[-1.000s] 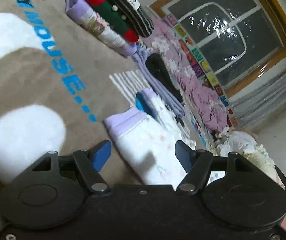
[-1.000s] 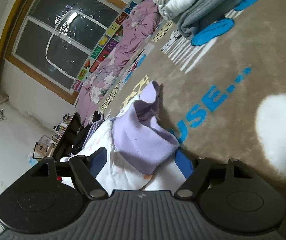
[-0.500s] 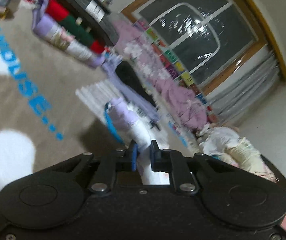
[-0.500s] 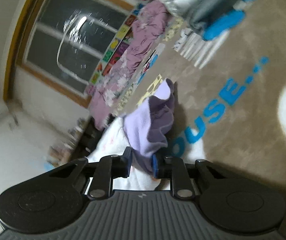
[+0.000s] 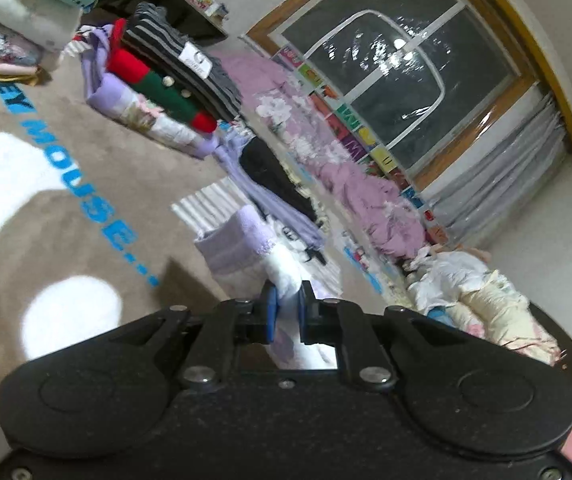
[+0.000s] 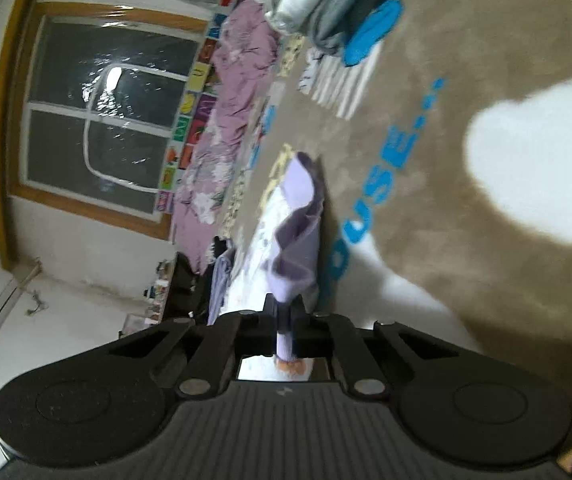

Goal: Fold clothes

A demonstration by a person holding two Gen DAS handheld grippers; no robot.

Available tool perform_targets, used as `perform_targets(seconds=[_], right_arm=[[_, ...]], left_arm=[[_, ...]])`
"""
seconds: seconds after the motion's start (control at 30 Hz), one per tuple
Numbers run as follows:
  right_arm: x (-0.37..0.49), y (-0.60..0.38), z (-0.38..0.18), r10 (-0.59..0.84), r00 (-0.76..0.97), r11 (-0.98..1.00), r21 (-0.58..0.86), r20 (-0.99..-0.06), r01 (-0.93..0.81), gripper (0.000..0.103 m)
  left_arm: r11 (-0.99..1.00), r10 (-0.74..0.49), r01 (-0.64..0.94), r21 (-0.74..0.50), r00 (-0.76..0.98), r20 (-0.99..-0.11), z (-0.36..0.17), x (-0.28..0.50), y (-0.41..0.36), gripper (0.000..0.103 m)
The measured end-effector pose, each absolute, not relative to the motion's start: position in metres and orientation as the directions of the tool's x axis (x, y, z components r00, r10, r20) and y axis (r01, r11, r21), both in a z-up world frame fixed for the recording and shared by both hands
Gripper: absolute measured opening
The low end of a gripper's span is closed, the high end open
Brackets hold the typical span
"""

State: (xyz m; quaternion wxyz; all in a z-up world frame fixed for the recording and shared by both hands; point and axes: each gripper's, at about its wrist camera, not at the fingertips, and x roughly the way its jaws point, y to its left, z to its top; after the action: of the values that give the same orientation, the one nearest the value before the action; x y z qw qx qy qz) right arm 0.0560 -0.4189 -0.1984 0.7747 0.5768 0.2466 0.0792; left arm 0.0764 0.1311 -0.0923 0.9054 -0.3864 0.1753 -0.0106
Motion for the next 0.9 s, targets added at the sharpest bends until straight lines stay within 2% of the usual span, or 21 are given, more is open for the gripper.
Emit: perform_targets(seconds=[0.1, 0.17, 0.2, 0.23, 0.27, 0.3, 0.37, 0.47, 0.5, 0.53, 0.57, 0.6, 0.63, 0.8, 0.9], right_arm=[[0.052, -0.417, -0.200, 0.387, 0.853, 0.378, 0.904, -0.349, 0.198, 0.008], [0.052, -0.417, -0.200, 0.371, 0.856, 0.407, 0.892, -0.359, 0.198, 0.013], [0.052, -0.417, -0.199, 0.362, 0.859, 0.420, 0.886, -0.363, 0.197, 0.016], [0.053, -0.417, -0.199, 0.353, 0.861, 0.434, 0.880, -0.366, 0.196, 0.031], [0.053, -0.417, -0.199, 0.345, 0.863, 0.447, 0.873, -0.369, 0.194, 0.055], [0.053, -0.417, -0.198, 0.336, 0.866, 0.461, 0.866, -0.371, 0.193, 0.060], [0.054, -0.417, -0.198, 0.318, 0.870, 0.487, 0.852, -0.377, 0.191, 0.068], [0.057, -0.413, -0.197, 0.306, 0.869, 0.535, 0.825, -0.389, 0.181, 0.070], [0.061, -0.408, -0.198, 0.317, 0.861, 0.559, 0.811, -0.398, 0.170, 0.069], [0.065, -0.402, -0.197, 0.330, 0.853, 0.586, 0.797, -0.403, 0.150, 0.064], [0.068, -0.395, -0.195, 0.344, 0.846, 0.612, 0.781, -0.408, 0.127, 0.039], [0.070, -0.389, -0.195, 0.351, 0.841, 0.627, 0.770, -0.411, 0.115, 0.022], [0.072, -0.385, -0.195, 0.355, 0.838, 0.639, 0.762, -0.415, 0.106, 0.012], [0.062, -0.391, -0.187, 0.355, 0.859, 0.594, 0.799, -0.368, 0.097, 0.011], [0.062, -0.398, -0.194, 0.347, 0.839, 0.581, 0.798, -0.419, 0.158, 0.007]], left_arm=[[0.707, -0.145, -0.144, -0.692, 0.929, -0.341, -0.098, 0.075, 0.132, 0.008], [0.705, -0.149, -0.163, -0.690, 0.918, -0.369, -0.104, 0.075, 0.135, 0.008], [0.689, -0.165, -0.172, -0.704, 0.909, -0.384, -0.108, 0.077, 0.138, 0.017], [0.669, -0.169, -0.189, -0.719, 0.903, -0.394, -0.112, 0.078, 0.142, 0.025], [0.652, -0.158, -0.211, -0.729, 0.902, -0.402, -0.115, 0.077, 0.145, 0.047], [0.639, -0.144, -0.230, -0.734, 0.902, -0.408, -0.117, 0.076, 0.148, 0.059], [0.628, -0.125, -0.261, -0.733, 0.896, -0.426, -0.121, 0.075, 0.152, 0.060], [0.624, -0.111, -0.299, -0.722, 0.881, -0.460, -0.128, 0.080, 0.152, 0.059], [0.628, -0.111, -0.302, -0.718, 0.878, -0.466, -0.131, 0.081, 0.151, 0.049], [0.635, -0.110, -0.304, -0.710, 0.874, -0.473, -0.133, 0.082, 0.150, 0.032], [0.647, -0.110, -0.306, -0.699, 0.869, -0.483, -0.134, 0.082, 0.147, 0.015], [0.657, -0.105, -0.304, -0.690, 0.869, -0.483, -0.133, 0.081, 0.145, 0.013], [0.667, -0.096, -0.293, -0.685, 0.878, -0.470, -0.128, 0.077, 0.143, 0.012], [0.761, -0.057, -0.244, -0.601, 0.898, -0.436, -0.098, 0.054, 0.127, 0.011], [0.795, -0.042, -0.294, -0.530, 0.846, -0.531, -0.110, 0.058, 0.124, 0.012]])
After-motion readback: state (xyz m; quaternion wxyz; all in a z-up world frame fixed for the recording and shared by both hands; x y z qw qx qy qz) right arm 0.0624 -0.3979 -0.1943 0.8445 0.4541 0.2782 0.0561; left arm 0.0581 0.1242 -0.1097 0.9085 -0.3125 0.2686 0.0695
